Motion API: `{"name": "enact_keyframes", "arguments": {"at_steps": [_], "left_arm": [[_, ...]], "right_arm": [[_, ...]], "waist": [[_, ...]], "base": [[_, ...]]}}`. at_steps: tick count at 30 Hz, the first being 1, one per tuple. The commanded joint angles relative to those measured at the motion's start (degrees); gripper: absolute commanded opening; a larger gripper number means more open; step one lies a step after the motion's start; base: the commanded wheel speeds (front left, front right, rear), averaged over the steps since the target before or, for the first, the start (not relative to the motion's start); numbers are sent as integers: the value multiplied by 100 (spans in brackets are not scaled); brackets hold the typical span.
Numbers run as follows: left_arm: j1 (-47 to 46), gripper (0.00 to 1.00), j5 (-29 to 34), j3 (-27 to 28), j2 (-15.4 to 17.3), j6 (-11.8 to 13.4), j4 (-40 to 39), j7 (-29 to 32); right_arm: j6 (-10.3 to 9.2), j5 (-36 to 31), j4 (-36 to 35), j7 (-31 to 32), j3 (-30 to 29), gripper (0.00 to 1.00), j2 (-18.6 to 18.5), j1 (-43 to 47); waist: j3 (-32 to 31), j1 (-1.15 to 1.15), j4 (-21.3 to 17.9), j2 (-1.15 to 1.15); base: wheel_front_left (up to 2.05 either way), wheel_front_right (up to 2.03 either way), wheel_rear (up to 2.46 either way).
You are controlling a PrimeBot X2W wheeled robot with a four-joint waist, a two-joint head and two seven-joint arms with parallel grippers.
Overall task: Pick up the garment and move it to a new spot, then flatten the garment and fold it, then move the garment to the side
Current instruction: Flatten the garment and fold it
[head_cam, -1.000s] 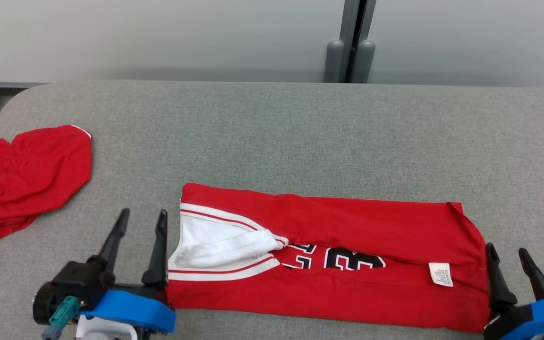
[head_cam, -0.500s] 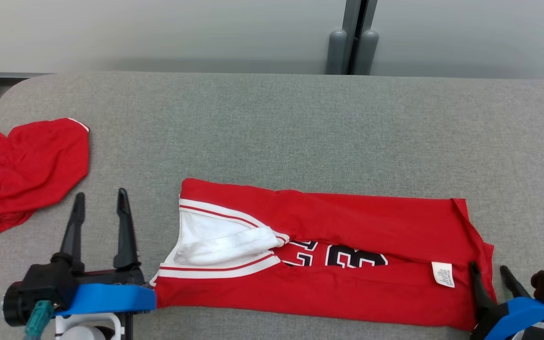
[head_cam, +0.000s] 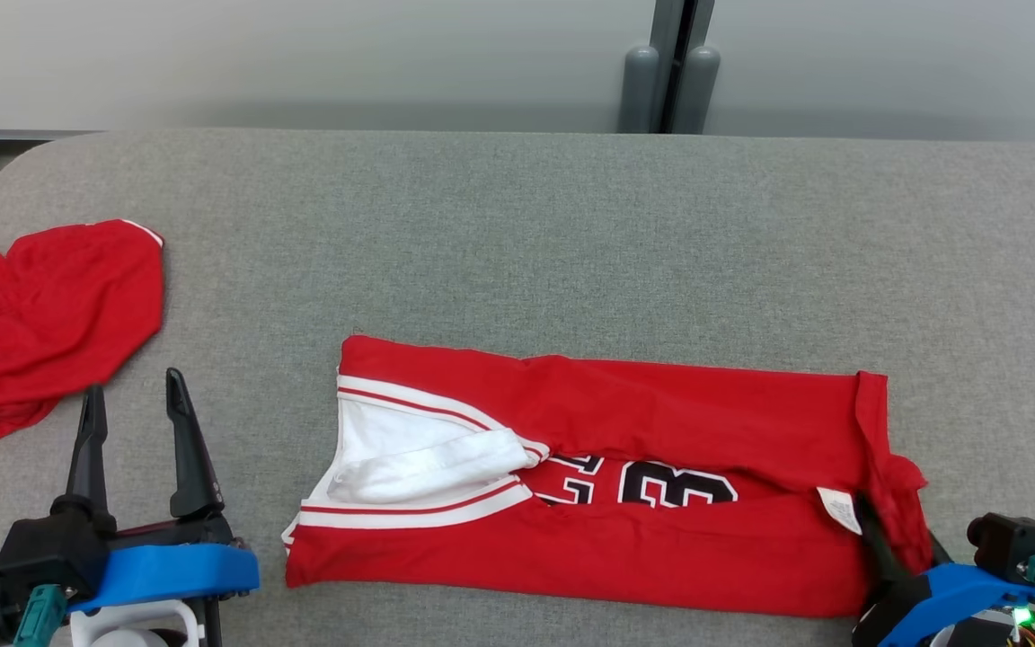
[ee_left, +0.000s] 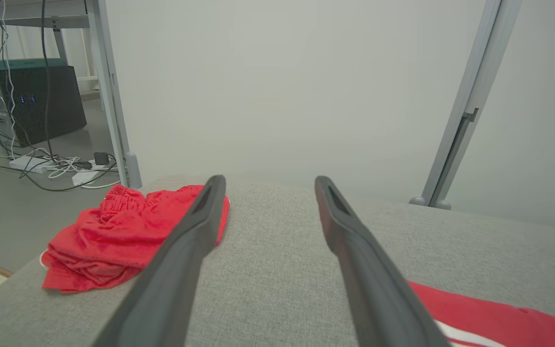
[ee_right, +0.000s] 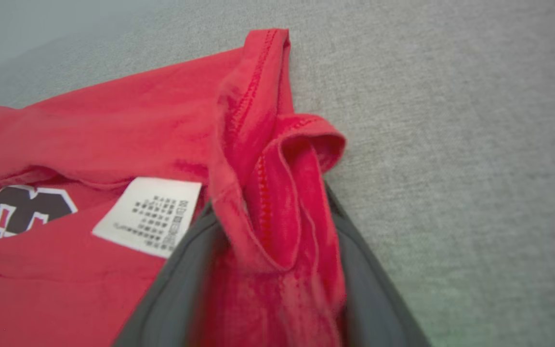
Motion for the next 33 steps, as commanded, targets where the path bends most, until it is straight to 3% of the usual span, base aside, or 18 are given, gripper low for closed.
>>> {"name": "enact_keyframes", "arguments": {"at_steps": [1,9,19,25,33], "left_arm": [[2,100,49,52,-40,-35,13,-27],[91,100,295,247,-141,-216,112,-27],[154,100,454,325,-177,-280,180,-28],[201,100,488,354,-181,-244,219,-28],[245,100,433,238,-182,-177,246,-27]], "right_arm": [[29,4,132,45,72,0,107,-10],[16,11,54,-283,-457,0,-263,-176],[17,-50,-324,2,-1189,0,-905,-57],[17,-172,-940,125,-914,0,-659,-4],[17,-276,-1858,294,-15,0,-106,152]], "waist": [[-3,0,0,0],[-106,0,-94,0],[-219,0,-205,0],[-279,0,-228,0],[-317,0,-138,0]], "base": [[0,0,0],[0,0,0],[0,0,0],[0,0,0],[0,0,0]]}}
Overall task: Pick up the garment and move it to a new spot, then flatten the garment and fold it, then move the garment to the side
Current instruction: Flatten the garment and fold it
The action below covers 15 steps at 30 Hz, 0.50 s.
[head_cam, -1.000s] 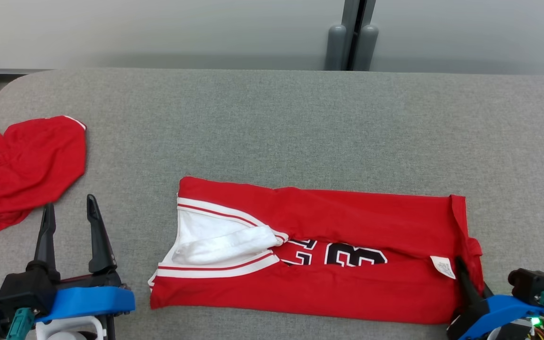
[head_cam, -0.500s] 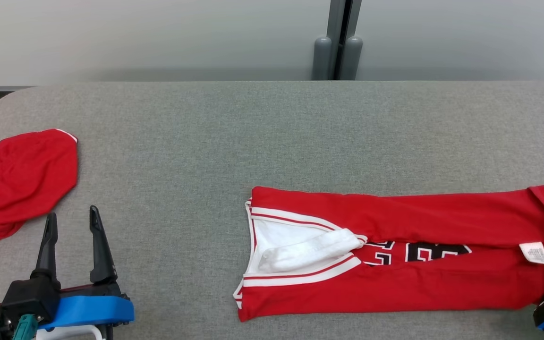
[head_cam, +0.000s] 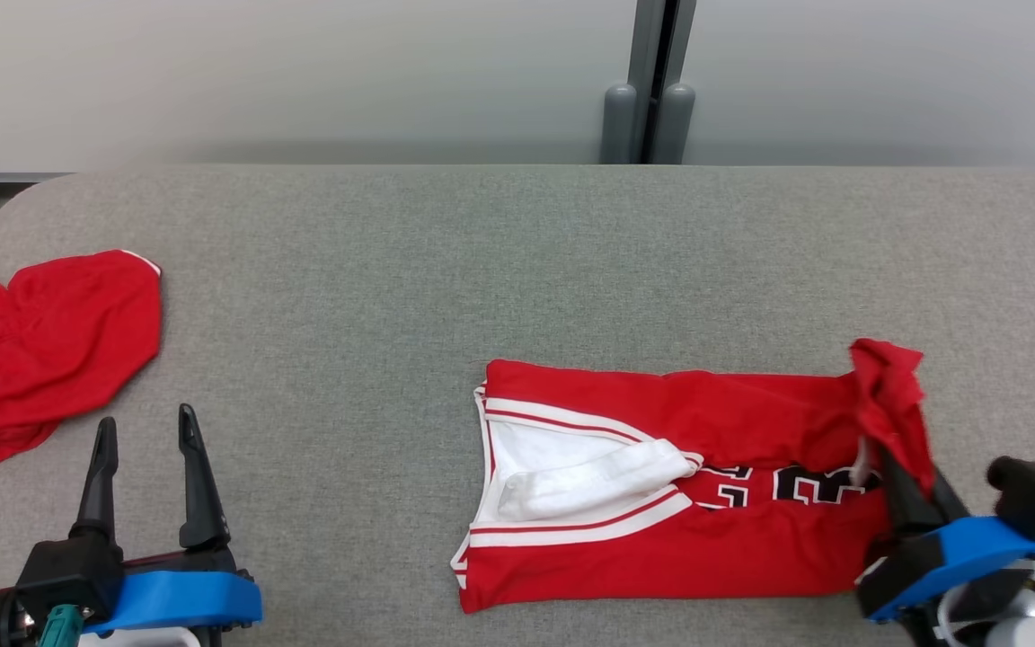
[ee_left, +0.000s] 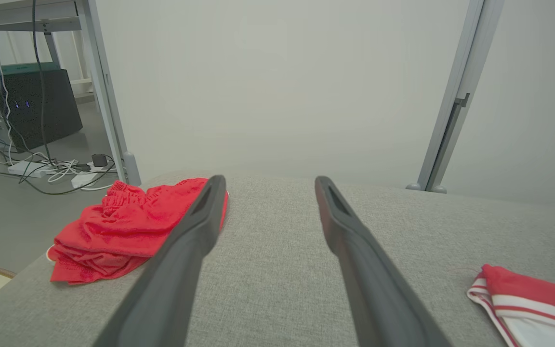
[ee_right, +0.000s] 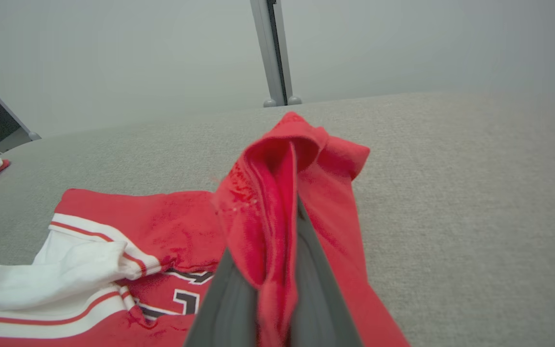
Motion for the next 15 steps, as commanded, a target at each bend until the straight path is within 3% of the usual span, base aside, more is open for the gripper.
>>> {"name": "enact_keyframes", "arguments": {"at_steps": [1,6,15], "left_arm": [[43,100,-22,-37,-11,30,8,-28],[-48,100,-37,-89,-11,27,39,-28],[-285,100,-55,-256,-11,-18,175,-28]], "right_arm": [[3,-35,-90,29,140,0,39,8],[3,-26,-172,95,855,0,159,-169],[3,273,401,-150,1960,0,242,-774]], "waist": [[6,0,20,0],[51,0,120,0],[172,0,330,0]], "base": [[0,0,0],[0,0,0],[0,0,0]]}}
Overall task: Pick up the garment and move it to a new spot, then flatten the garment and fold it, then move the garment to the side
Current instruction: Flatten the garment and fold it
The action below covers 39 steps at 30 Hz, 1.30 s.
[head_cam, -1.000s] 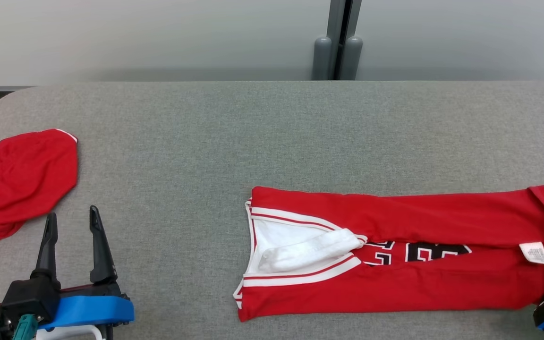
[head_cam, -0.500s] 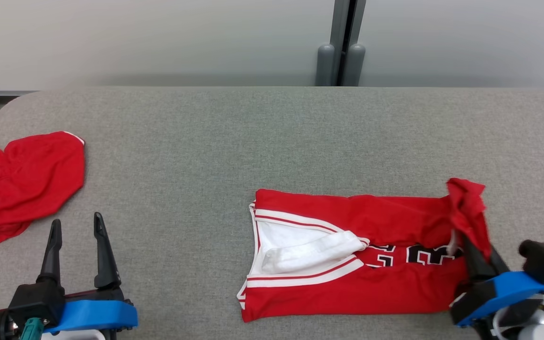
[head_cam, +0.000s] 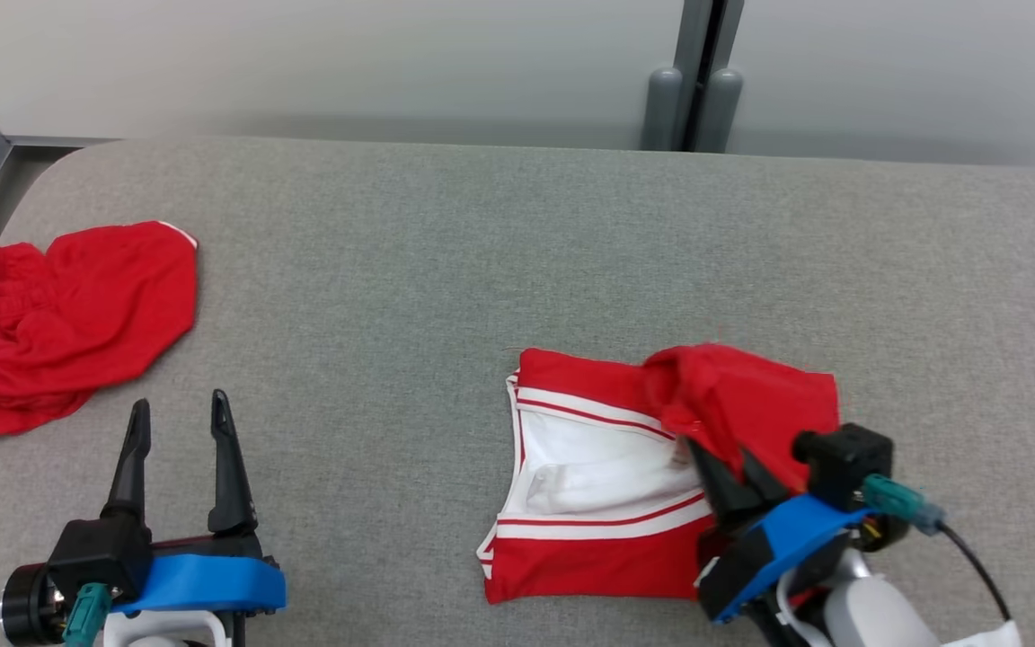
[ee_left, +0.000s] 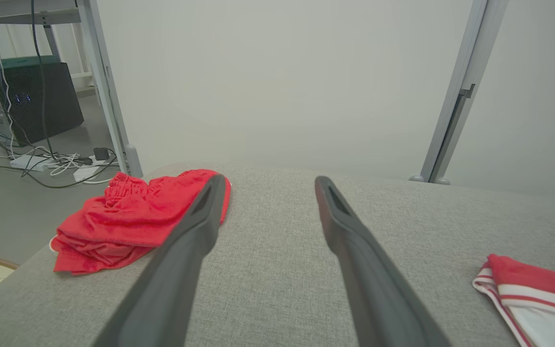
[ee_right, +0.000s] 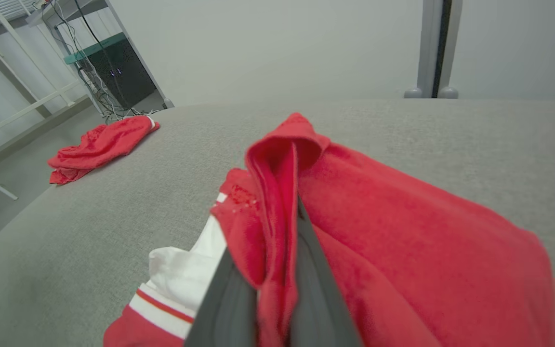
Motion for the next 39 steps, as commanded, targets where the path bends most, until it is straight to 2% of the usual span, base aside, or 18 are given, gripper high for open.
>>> {"name": "enact_keyframes", "arguments": {"at_steps": [1,6,15,22,23,24,25,34,39], "left_arm": [[-123,100,-39,-14,-10,-13,24,-27],[-169,100,-61,-90,-11,-5,57,-27],[-218,100,-136,-171,-10,40,81,-27],[-171,100,-192,-205,-10,62,110,-26],[-159,100,-195,-203,-11,62,119,-27],[-147,100,-198,-199,-11,64,128,-27],[-134,100,-205,-199,-11,72,136,-27],[-30,100,-204,-238,-10,59,191,-27],[31,100,-148,-216,-10,9,173,-27]], "right_arm": [[3,124,85,-84,162,0,11,-137],[3,445,449,-323,679,0,5,-418],[3,743,966,-814,1195,0,6,-806],[3,892,1325,-891,1647,0,6,-791],[3,903,1372,-923,1678,25,3,-788],[3,945,1418,-949,1720,84,5,-788],[3,977,1455,-994,1726,100,5,-802],[3,794,1391,-1111,1827,100,6,-861],[3,390,1054,-1098,1272,100,0,-598]], "waist": [[29,0,46,0],[80,0,134,0],[134,0,307,0],[122,0,361,0],[113,0,358,0],[99,0,352,0],[85,0,341,0],[-161,0,131,0],[-316,0,-66,0]], "base": [[0,0,0],[0,0,0],[0,0,0],[0,0,0],[0,0,0],[0,0,0],[0,0,0],[0,0,0],[0,0,0]]}}
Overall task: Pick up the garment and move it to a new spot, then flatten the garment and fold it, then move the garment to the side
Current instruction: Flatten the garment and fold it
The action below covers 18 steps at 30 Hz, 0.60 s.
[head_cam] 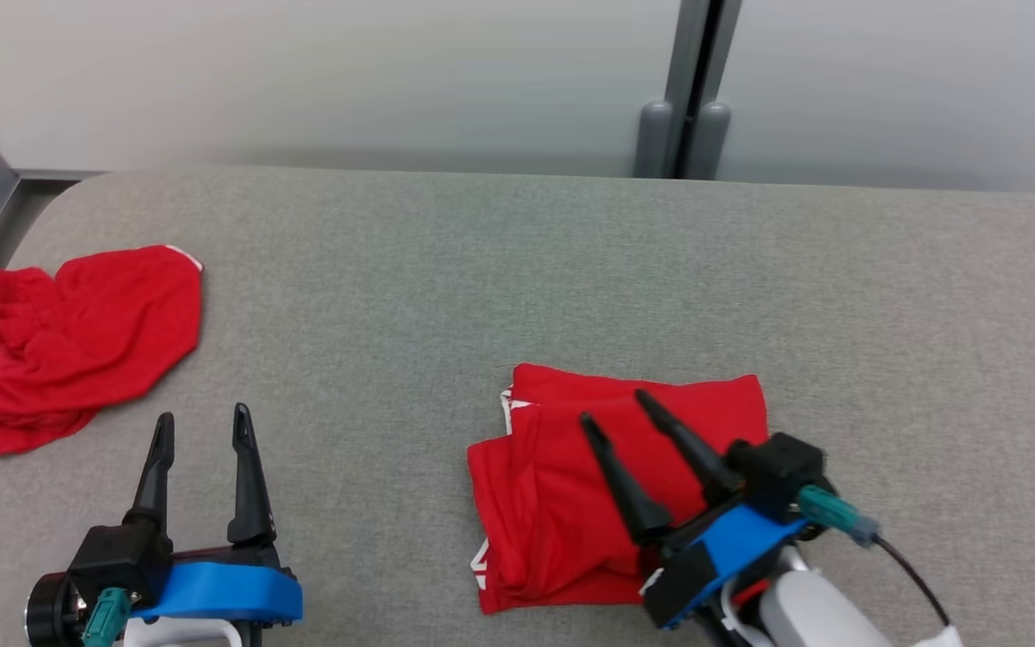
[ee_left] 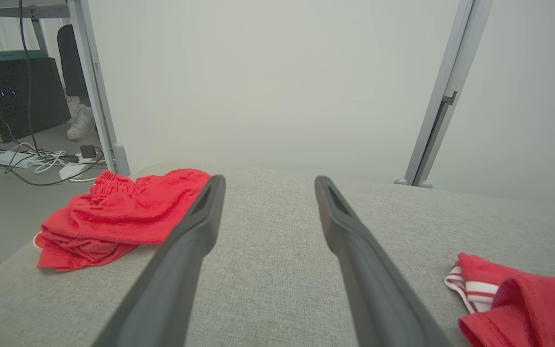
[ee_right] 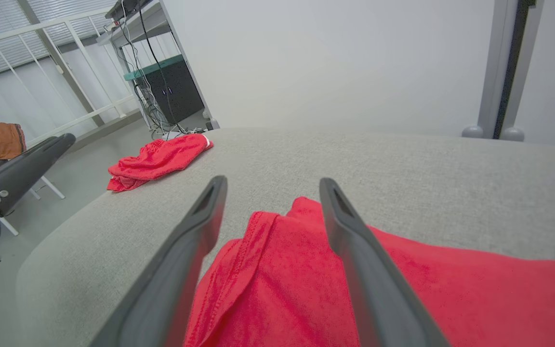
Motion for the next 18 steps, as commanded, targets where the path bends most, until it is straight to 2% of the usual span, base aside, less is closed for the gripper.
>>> {"name": "enact_keyframes", "arguments": {"at_steps": [1,12,18], "left_arm": [[13,100,42,18,-11,-10,-5,-28],[97,100,135,-44,-9,-109,-12,-27],[190,100,190,-95,-10,-137,-27,-28]], "right_arm": [[3,-79,-71,-15,-116,100,-22,126],[3,-895,-1298,-168,-2195,100,-21,1173],[3,-965,-1701,-228,-2734,100,-14,1748]], "waist": [[-68,0,-82,0],[-234,0,-291,0],[-294,0,-307,0]], "base": [[0,0,0],[0,0,0],[0,0,0]]}}
